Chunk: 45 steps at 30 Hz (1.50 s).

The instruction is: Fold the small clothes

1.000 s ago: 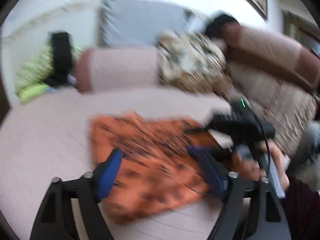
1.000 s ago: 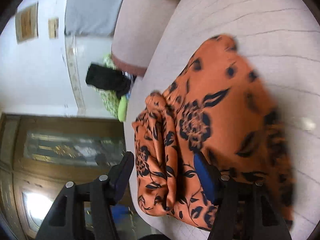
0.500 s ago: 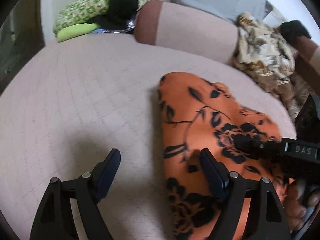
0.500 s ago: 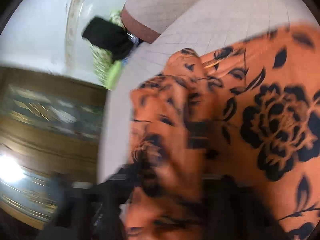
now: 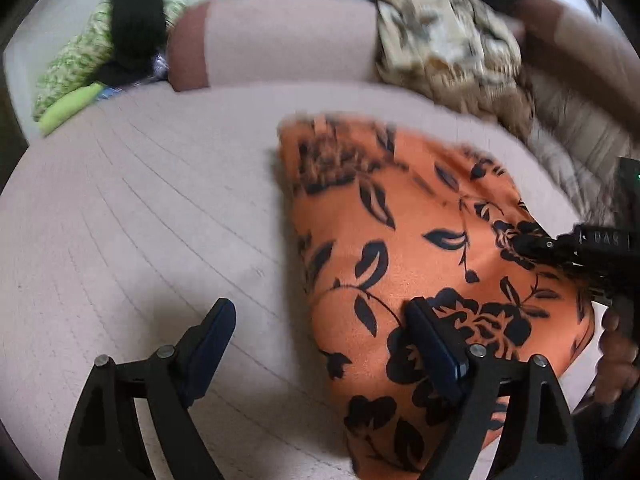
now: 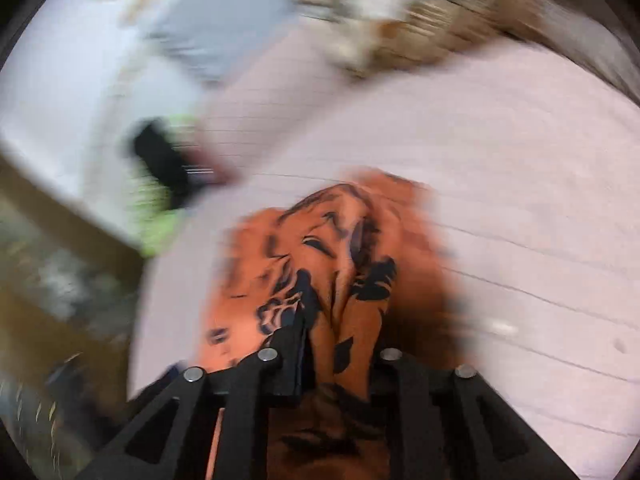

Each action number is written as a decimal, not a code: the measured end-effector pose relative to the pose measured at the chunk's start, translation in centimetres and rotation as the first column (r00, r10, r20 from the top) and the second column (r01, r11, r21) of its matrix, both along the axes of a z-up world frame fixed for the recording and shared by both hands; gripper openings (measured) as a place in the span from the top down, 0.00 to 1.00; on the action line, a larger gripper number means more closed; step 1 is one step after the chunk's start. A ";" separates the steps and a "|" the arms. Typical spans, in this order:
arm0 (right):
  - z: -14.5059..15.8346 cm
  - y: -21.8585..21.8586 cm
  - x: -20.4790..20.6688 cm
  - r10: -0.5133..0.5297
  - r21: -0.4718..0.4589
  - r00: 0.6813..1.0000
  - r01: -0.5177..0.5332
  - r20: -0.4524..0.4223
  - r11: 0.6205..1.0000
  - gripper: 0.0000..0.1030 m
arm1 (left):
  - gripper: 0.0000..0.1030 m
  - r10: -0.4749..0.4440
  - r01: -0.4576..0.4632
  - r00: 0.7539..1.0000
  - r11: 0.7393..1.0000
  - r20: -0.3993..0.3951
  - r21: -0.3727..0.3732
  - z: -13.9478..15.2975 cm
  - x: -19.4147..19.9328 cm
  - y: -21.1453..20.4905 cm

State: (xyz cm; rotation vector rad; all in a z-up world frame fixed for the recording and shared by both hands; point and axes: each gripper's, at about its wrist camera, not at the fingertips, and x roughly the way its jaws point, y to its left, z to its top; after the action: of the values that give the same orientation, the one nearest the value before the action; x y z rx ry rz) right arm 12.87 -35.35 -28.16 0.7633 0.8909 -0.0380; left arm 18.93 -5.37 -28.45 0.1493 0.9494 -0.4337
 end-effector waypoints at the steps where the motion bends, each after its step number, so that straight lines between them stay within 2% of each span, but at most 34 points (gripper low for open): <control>1: -1.9 -1.0 0.1 -0.016 0.057 0.996 0.021 -0.085 0.998 0.73 | 0.14 0.002 -0.002 1.000 1.000 0.021 0.002 0.2 -0.2 0.0; 2: -3.1 -1.8 -0.1 -0.026 0.151 0.992 0.044 -0.121 0.988 0.73 | 0.14 -0.003 0.002 0.999 1.000 0.044 0.011 0.6 -0.5 0.1; 3: -2.8 -2.4 -0.6 -0.049 0.187 0.994 0.067 -0.101 0.980 0.70 | 0.14 -0.008 0.007 0.999 1.000 0.051 0.021 0.8 -0.7 0.3; 4: -1.4 -2.4 -0.7 -0.056 0.143 0.996 0.064 -0.063 0.988 0.71 | 0.14 -0.010 0.009 0.999 1.000 0.052 0.020 1.0 -0.9 0.6; 6: 2.7 -1.6 -1.1 -0.090 -0.053 0.994 0.094 0.068 0.994 0.71 | 0.14 -0.008 0.008 0.999 1.000 0.035 0.001 0.8 -0.5 0.7; 7: 4.3 -0.9 -0.8 -0.076 -0.110 0.989 0.090 0.128 0.990 0.71 | 0.13 -0.003 0.003 1.000 1.000 0.029 -0.005 0.6 -0.6 0.9; 9: 6.2 0.9 1.1 0.003 -0.157 0.986 0.024 0.169 0.987 0.71 | 0.11 -0.006 0.007 0.999 1.000 0.037 -0.007 0.5 -0.2 0.9; 11: 6.0 2.3 4.4 0.090 -0.168 0.989 -0.069 0.117 0.983 0.71 | 0.11 -0.023 0.022 0.998 1.000 0.060 0.007 0.6 -0.4 1.0; 12: 4.8 3.1 6.4 0.104 -0.146 0.992 -0.093 0.068 0.985 0.71 | 0.09 -0.025 0.024 0.997 1.000 0.069 0.015 0.5 -0.3 0.7; 13: 2.7 2.7 8.1 0.101 -0.115 0.995 -0.102 -0.010 0.988 0.72 | 0.09 -0.028 0.027 0.997 0.999 0.073 0.018 0.4 -0.4 0.6; 14: -0.8 2.0 10.0 0.068 -0.078 0.988 -0.079 -0.141 0.994 0.72 | 0.08 -0.031 0.029 0.997 0.999 0.072 0.033 0.1 -0.4 0.5; 15: -2.9 1.3 10.4 0.061 -0.025 0.981 -0.067 -0.186 0.997 0.73 | 0.07 -0.034 0.032 0.997 0.999 0.072 0.036 0.2 -0.2 0.1; 16: -3.8 0.8 10.6 0.045 0.039 0.985 -0.039 -0.166 0.999 0.73 | 0.07 -0.034 0.032 0.997 0.999 0.075 0.036 0.3 -0.2 0.1; 17: -3.0 0.2 10.1 0.036 0.069 0.989 -0.026 -0.143 0.997 0.72 | 0.07 -0.036 0.033 0.997 0.999 0.073 0.038 0.5 -0.1 0.1; 18: -1.6 0.1 9.4 0.038 0.070 0.992 -0.029 -0.124 0.997 0.72 | 0.07 -0.043 0.040 0.997 0.998 0.066 0.039 0.9 0.0 0.2; 21: 1.3 0.4 5.9 0.075 -0.010 0.996 -0.075 -0.038 0.997 0.71 | 0.07 -0.027 0.025 0.997 0.999 0.067 0.028 1.8 -0.3 0.8; 24: 2.6 1.8 1.8 0.137 0.004 0.991 -0.137 -0.007 0.991 0.71 | 0.07 -0.049 0.048 0.995 0.999 0.082 0.018 2.5 -1.9 1.7; 26: 2.4 3.0 -0.9 0.190 -0.039 0.981 -0.192 -0.033 0.981 0.71 | 0.07 -0.069 0.060 0.993 0.994 0.095 0.091 1.9 -3.0 1.4; 28: -0.5 4.9 -2.3 0.217 -0.091 0.967 -0.229 -0.131 0.969 0.76 | 0.07 -0.105 0.088 0.990 0.981 0.091 0.175 0.3 -3.9 0.4; 30: -1.8 5.1 -3.7 0.232 -0.109 0.965 -0.245 -0.122 0.963 0.77 | 0.07 -0.118 0.086 0.981 0.975 0.151 0.203 0.6 -4.5 0.0; 32: -0.7 5.4 -3.8 0.252 -0.148 0.960 -0.269 -0.122 0.952 0.77 | 0.07 -0.157 0.108 0.968 0.965 0.198 0.238 1.5 -4.8 -0.3; 34: 0.1 4.9 -4.1 0.248 -0.110 0.966 -0.255 -0.074 0.961 0.75 | 0.07 -0.133 0.081 0.964 0.971 0.230 0.224 2.3 -4.6 -0.1; 37: 0.7 2.9 -4.6 0.184 -0.040 0.983 -0.185 -0.017 0.982 0.75 | 0.07 -0.063 0.019 0.965 0.985 0.254 0.171 3.3 -3.9 0.6; 39: 1.7 2.7 -4.8 0.164 -0.068 0.986 -0.162 0.031 0.984 0.74 | 0.07 -0.023 -0.033 0.956 0.982 0.291 0.186 3.6 -3.7 0.7; 41: 2.7 2.6 -5.2 0.157 -0.122 0.984 -0.146 0.082 0.982 0.74 | 0.07 0.001 -0.065 0.956 0.976 0.293 0.210 3.3 -3.0 0.7; 42: 2.8 2.8 -4.6 0.153 -0.129 0.985 -0.142 0.080 0.981 0.74 | 0.07 0.013 -0.071 0.965 0.974 0.261 0.214 2.8 -2.3 0.6; 43: 2.1 2.8 -4.1 0.150 -0.124 0.988 -0.144 0.038 0.982 0.74 | 0.07 0.020 -0.073 0.972 0.973 0.234 0.220 2.2 -1.9 0.5; 45: -0.7 2.9 -2.4 0.147 -0.087 0.984 -0.155 -0.096 0.984 0.73 | 0.07 0.032 -0.081 0.979 0.968 0.203 0.236 1.4 -1.2 0.3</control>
State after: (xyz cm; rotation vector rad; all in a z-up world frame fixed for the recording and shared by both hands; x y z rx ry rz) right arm 10.47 -32.46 -28.90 0.6084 1.0235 0.0201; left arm 17.77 -5.12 -27.04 0.3809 0.8057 -0.2427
